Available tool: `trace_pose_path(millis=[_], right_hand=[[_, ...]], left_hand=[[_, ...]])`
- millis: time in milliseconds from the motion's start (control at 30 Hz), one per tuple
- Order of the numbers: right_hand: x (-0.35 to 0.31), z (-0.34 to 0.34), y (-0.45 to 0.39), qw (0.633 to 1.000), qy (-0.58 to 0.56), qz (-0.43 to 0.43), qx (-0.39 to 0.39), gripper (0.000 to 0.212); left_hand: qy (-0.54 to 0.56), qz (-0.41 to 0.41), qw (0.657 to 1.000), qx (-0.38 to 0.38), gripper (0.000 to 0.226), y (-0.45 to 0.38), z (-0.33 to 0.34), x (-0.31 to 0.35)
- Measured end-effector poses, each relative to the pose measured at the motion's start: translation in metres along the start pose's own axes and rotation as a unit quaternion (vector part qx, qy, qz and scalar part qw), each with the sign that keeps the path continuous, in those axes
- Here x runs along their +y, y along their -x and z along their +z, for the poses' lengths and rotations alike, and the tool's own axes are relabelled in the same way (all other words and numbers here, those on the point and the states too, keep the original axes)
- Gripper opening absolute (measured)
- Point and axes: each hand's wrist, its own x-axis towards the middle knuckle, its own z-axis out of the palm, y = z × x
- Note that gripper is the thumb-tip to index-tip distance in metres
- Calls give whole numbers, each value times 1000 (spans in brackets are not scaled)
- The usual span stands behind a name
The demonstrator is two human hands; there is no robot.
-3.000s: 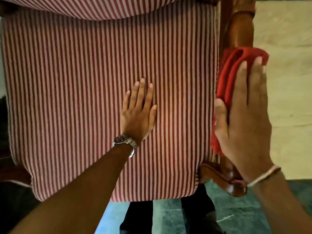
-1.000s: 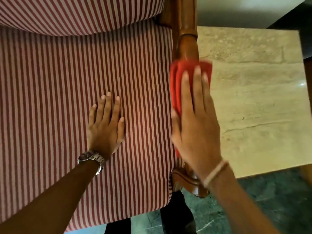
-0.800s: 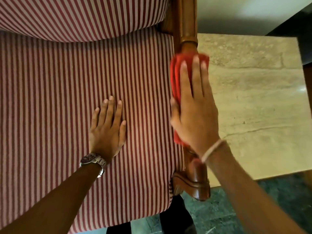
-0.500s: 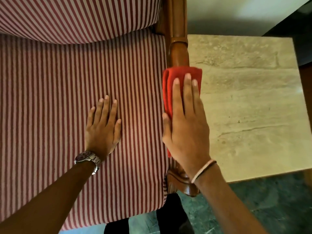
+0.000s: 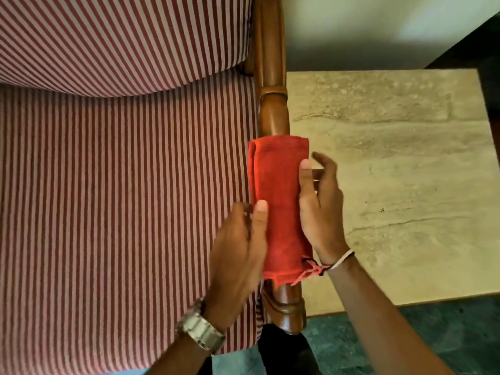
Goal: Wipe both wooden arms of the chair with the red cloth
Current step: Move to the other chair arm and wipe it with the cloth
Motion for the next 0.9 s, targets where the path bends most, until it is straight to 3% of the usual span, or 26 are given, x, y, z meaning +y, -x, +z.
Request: trace_pose_path(millis=[133,233,400,567,733,900], right_hand=[[-6,16,-6,999,14,-27,31,30],[-19,24,-15,991,74,-73,86,28],[-53,38,-44,970,179,-110,122,35],[-86,52,-19,955,161,-194,154,35],[-127,109,32,964,124,-203,117,34],[-176,209,87,979,13,-202,-12,29]], left_hand=[[-63,-1,997,54,65,-9,19,16],[-44,20,996,81,64,-18,12,24],[-43,22,992,115,46,-56,-4,41],[-62,40,989,130,44,-51,-51,34],[-103,62,985,122,47,-24,-146,1],[-152,30,973,172,49,3,-271,-49]])
